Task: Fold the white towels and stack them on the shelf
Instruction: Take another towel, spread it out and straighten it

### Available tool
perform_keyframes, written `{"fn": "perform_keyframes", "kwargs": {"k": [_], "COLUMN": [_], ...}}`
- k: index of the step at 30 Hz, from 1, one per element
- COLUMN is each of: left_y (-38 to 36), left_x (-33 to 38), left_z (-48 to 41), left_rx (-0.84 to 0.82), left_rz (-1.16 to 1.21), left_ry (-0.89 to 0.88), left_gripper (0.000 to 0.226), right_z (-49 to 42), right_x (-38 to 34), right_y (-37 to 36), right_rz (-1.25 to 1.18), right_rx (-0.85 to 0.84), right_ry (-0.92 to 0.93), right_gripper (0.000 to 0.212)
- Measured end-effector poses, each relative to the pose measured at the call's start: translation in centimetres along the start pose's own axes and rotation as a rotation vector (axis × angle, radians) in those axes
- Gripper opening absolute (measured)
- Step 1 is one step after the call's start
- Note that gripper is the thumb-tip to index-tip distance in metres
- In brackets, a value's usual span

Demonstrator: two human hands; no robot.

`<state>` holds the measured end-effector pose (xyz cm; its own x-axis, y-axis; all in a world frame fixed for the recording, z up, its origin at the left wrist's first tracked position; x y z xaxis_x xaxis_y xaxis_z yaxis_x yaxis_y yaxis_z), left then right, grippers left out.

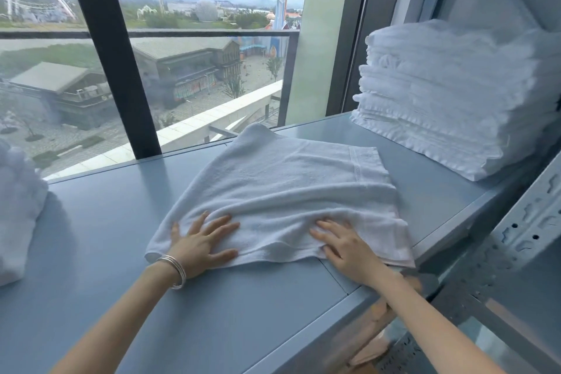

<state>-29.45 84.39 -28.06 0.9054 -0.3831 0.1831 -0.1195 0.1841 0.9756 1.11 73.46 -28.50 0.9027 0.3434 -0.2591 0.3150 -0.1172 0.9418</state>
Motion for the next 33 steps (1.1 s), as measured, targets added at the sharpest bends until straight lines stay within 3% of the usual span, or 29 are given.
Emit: {"fn": "perform_keyframes", "kwargs": {"k": [9, 14, 17, 19, 23, 27, 31, 33], "left_y": [0.9, -0.1, -0.4, 0.3, 0.0, 0.1, 0.2, 0.3], "left_x": [-7.2, -6.2, -3.8, -2.6, -2.3, -2.0, -1.7, -1.7], "left_z": [8.3, 13.1, 13.1, 13.1, 12.9, 13.0, 13.1, 13.1], "left_rx": [-0.058, -0.167, -0.125, -0.003, 0.212, 0.325, 0.315, 0.304], "left_rz": [0.011, -0.013, -0.044, -0.077, -0.071, 0.051, 0.035, -0.009], "left_ry": [0.428, 0.544, 0.435, 0.226, -0.105, -0.179, -0.229, -0.223], "left_gripper": [0.107, 0.074, 0.077, 0.079, 0.037, 0.028, 0.03, 0.04], "right_z": [-9.6, -5.5, -2.1, -1.3, -0.5, 1.5, 2.7, 2.9], "right_x": [-5.6, -7.0, -5.1, -4.1, -3.2, -3.7, -3.0, -2.8], "right_y": [-3.1, -3.4, -2.4, -1.1, 0.5, 1.6, 0.0, 0.1], "right_rz": [-0.117, -0.125, -0.117, -0.05, 0.106, 0.204, 0.185, 0.176], "right_rx": [-0.053, -0.047, -0.036, 0.029, 0.238, 0.418, 0.304, 0.328], "right_ry": [0.272, 0.34, 0.303, 0.287, 0.411, 0.494, 0.399, 0.386], "right_gripper": [0.042, 0.046, 0.043, 0.041, 0.049, 0.042, 0.061, 0.058]}}
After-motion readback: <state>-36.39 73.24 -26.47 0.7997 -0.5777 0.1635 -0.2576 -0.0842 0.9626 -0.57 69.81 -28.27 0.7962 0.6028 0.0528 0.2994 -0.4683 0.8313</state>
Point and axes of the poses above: each hand's wrist, its own z-axis away from the middle knuckle, its own y-axis out of the back of the hand, x = y × z, the point moved 2 cm from there along -z, towards the middle knuckle, and after that the axes turned 11 degrees about y, right-handed, at the moved point
